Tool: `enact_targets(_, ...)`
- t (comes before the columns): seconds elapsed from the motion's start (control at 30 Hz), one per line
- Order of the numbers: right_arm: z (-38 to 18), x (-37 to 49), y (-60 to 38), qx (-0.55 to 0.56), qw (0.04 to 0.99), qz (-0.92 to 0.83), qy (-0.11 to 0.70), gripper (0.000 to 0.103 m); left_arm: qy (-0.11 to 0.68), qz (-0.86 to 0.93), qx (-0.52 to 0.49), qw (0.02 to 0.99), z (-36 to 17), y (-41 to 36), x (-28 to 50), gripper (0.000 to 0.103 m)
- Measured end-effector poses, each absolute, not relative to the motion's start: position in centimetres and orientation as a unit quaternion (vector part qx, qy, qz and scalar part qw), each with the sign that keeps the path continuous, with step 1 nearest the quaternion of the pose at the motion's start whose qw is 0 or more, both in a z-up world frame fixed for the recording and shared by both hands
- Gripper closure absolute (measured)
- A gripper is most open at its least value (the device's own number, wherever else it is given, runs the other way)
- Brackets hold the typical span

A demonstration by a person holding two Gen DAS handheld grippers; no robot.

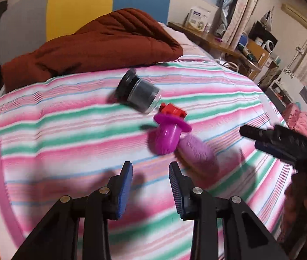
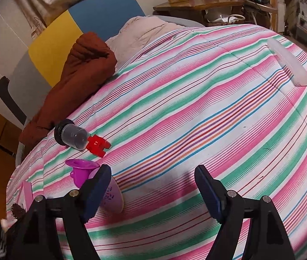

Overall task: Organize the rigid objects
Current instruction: 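Grasp the magenta cup with the left tool while the right tool grasps the purple egg sponge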

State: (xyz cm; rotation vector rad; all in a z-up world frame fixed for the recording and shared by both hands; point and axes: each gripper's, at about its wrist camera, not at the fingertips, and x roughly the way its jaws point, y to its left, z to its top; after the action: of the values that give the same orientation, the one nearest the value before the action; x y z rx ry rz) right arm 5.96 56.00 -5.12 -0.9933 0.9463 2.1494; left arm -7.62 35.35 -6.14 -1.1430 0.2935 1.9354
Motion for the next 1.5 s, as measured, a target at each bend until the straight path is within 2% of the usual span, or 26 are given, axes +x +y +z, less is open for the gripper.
enact_targets(0.33,-5.2,5.6,55.8,-0.374,0.279,0.808,0.36,0.023,0.158,0.747,-0.44,0.472,-7.5,40.7,-9.3,0.068)
enact_targets(0.53,-5.5,5.7,56.0,-0.378,0.282,0.805,0.36,0.023,0.144,0.736,-0.474,0.461,-9.7,42.6,-10.9,0.07)
enact_targets(0.8,-5.9,5.3,56.0,-0.392,0.278,0.802,0.355,0.023,0.138,0.771,-0.446,0.433,-9.8,37.8,-8.5,0.07)
enact_targets(1.03,-6.6,4.5,55.4,-0.423,0.273,0.799,0.33,0.023,0.165,0.814,-0.41,0.377,-9.7,32.8,-4.0,0.071)
enact_targets(1.13,-6.6,4.3,55.1,-0.428,0.274,0.801,0.316,0.023,0.154,0.828,-0.407,0.354,-9.7,31.1,-2.4,0.071)
enact_targets(1.5,-6.1,3.2,52.9,-0.426,0.226,0.823,0.301,0.024,0.158,0.844,-0.385,0.338,-10.1,29.5,-0.3,0.071)
